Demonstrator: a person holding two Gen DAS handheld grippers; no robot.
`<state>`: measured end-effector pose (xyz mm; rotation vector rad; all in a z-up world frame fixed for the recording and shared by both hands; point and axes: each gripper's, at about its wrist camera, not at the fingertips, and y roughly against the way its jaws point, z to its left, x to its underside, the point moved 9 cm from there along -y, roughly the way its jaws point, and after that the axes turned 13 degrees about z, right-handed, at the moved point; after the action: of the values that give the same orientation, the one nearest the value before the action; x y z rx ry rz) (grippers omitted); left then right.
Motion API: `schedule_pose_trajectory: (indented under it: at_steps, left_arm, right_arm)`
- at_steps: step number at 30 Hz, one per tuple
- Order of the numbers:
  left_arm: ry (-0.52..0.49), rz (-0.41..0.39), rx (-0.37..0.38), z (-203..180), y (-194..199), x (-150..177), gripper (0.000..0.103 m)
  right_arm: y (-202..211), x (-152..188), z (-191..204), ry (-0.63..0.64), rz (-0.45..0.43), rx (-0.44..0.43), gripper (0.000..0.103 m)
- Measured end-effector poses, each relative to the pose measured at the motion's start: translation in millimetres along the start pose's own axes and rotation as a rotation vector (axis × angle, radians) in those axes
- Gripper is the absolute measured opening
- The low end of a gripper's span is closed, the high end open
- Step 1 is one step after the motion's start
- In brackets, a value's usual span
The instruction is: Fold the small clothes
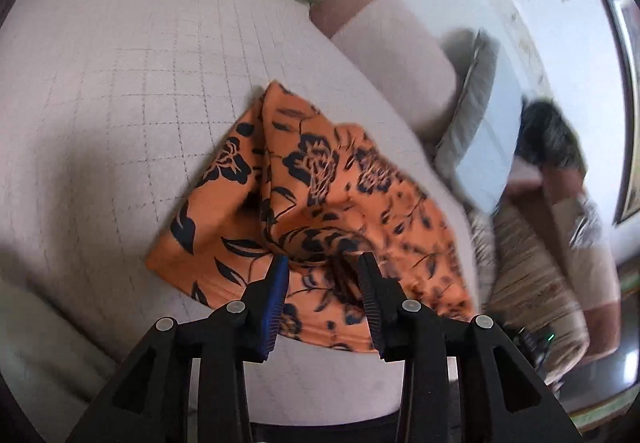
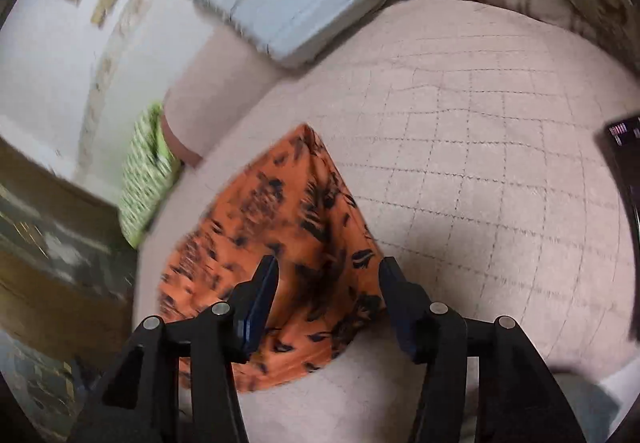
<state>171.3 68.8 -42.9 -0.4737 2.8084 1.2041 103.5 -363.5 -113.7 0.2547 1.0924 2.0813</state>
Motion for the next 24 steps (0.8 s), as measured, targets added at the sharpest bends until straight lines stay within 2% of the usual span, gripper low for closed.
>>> schedule_pose_trajectory:
  at_steps: [2,6,8,9,10,11,12,15,16,18,21,22,23,24]
  left_arm:
    - [0.025,-0.014,0.022,-2,8,-3,0.044]
    - [0.014,0.029,0.012,-12,-17,-16,0.044]
    - [0.033,0.042,-0.01,-12,-36,-27,0.045]
    - [0.052,0.067,-0.058,-9,-52,-30,0.045]
    - [0.059,0.09,-0.097,-6,-59,-28,0.044]
    - [0.067,0.113,-0.138,0,-68,-26,0.044]
    - [0.077,0.115,-0.14,3,-71,-24,0.044]
    - [0.123,0.102,-0.079,6,-66,-18,0.044]
    - [0.122,0.088,-0.081,7,-62,-18,0.044]
    - [0.113,0.083,-0.128,13,-64,-20,0.044]
    - [0.131,0.136,-0.173,22,-80,-18,0.043]
    - [0.112,0.136,-0.207,22,-84,-18,0.027]
    - [0.094,0.132,-0.248,24,-86,-17,0.019]
    - [0.095,0.133,-0.25,24,-87,-19,0.013]
  right_arm:
    - [-4,-3,11,0.017,0.017,-0.019,0.055]
    - [-44,-1,26,0.025,0.146,-0.037,0.055]
    - [-58,6,29,0.07,0.17,0.005,0.055]
    - [-66,9,26,0.091,0.183,0.073,0.052]
    - [-73,13,21,0.104,0.201,0.115,0.043]
    - [-76,16,18,0.106,0.214,0.121,0.036]
    - [-80,20,13,0.098,0.234,0.122,0.027]
    - [-79,23,2,0.072,0.252,0.111,0.021]
    - [-76,22,1,0.068,0.245,0.102,0.02]
    - [-76,20,1,0.075,0.244,0.107,0.02]
    - [-85,17,-1,0.065,0.265,0.119,0.02]
    - [-85,17,-2,0.057,0.268,0.113,0.02]
    - [-84,16,-3,0.048,0.267,0.102,0.02]
    - [-82,16,-4,0.043,0.265,0.09,0.019]
